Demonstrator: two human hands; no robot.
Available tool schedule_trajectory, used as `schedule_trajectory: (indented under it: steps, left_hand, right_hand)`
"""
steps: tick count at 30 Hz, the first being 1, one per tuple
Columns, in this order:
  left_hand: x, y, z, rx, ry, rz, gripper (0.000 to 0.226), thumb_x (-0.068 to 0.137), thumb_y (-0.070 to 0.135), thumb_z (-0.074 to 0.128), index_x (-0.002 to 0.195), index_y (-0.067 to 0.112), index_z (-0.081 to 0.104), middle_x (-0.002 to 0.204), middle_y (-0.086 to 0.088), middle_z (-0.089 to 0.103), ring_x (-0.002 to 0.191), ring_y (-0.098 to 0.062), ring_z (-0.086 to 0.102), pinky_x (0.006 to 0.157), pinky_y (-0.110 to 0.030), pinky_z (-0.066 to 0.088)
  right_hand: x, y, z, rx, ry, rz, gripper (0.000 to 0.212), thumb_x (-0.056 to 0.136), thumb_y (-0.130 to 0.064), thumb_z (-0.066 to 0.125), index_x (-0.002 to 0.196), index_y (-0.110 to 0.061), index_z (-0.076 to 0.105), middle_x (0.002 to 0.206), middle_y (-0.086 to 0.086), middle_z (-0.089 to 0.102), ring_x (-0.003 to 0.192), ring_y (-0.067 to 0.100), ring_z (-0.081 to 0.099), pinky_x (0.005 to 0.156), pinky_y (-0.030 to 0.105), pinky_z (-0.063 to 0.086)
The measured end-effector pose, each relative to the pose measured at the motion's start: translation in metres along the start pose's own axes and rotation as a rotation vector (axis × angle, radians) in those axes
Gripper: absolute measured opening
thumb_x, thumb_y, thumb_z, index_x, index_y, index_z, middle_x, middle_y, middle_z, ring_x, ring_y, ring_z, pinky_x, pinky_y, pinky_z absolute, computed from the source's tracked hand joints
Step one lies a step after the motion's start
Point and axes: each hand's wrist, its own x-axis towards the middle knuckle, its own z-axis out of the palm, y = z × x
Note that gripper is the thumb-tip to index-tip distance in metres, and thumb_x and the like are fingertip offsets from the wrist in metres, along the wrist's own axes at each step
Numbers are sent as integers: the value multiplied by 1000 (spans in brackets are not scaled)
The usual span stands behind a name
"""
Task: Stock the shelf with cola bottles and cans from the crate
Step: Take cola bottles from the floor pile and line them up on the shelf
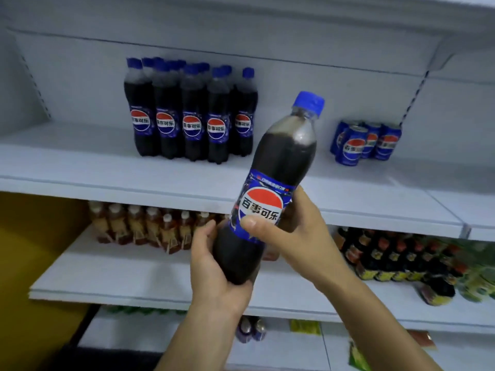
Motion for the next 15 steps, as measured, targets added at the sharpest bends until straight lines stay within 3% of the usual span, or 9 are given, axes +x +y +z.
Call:
schedule_trajectory:
  steps: [5, 8, 10, 12, 15]
  left_hand:
    - [50, 17, 20, 149, -92, 56, 33, 84, 36, 55, 102, 11, 68, 94, -16, 71, 81, -27, 70, 68, -35, 57]
    - [100, 31, 24, 521, -5, 267, 23, 93, 32, 54, 102, 16, 68, 100, -10, 72, 101, -26, 66, 89, -43, 53]
    - [133, 38, 23, 833, 29, 478, 18, 95, 27, 54, 109, 20, 63, 108, 2, 67, 112, -20, 59, 95, -37, 49]
    - [164, 43, 24, 1124, 42, 673, 32, 92, 30, 59, 123, 25, 52, 122, 10, 54, 121, -13, 49, 99, -31, 43]
    - [203, 44, 33, 1392, 31, 865, 61, 86, 34, 66, 139, 22, 39, 145, 2, 37, 134, -17, 34, 110, -31, 31]
  right_hand:
    - [51, -3, -8, -125, 56, -22, 68, 63, -33, 84, 121, -34, 48, 107, -14, 67, 93, -3, 64, 73, 16, 55]
    - [98, 3, -23, -179, 75, -56, 67, 66, -28, 85, 118, -37, 44, 107, -17, 64, 92, -2, 64, 73, 15, 54]
    - [135, 17, -32, -208, 77, -48, 70, 66, -27, 85, 120, -35, 42, 111, -14, 63, 95, 2, 63, 79, 22, 54]
    - [170, 37, -38, -269, 83, -46, 74, 65, -29, 85, 123, -33, 41, 111, -13, 61, 99, 7, 62, 86, 32, 54]
    - [213, 67, -41, -341, 99, -63, 78, 63, -31, 86, 127, -25, 42, 113, -8, 62, 102, 16, 63, 90, 41, 54]
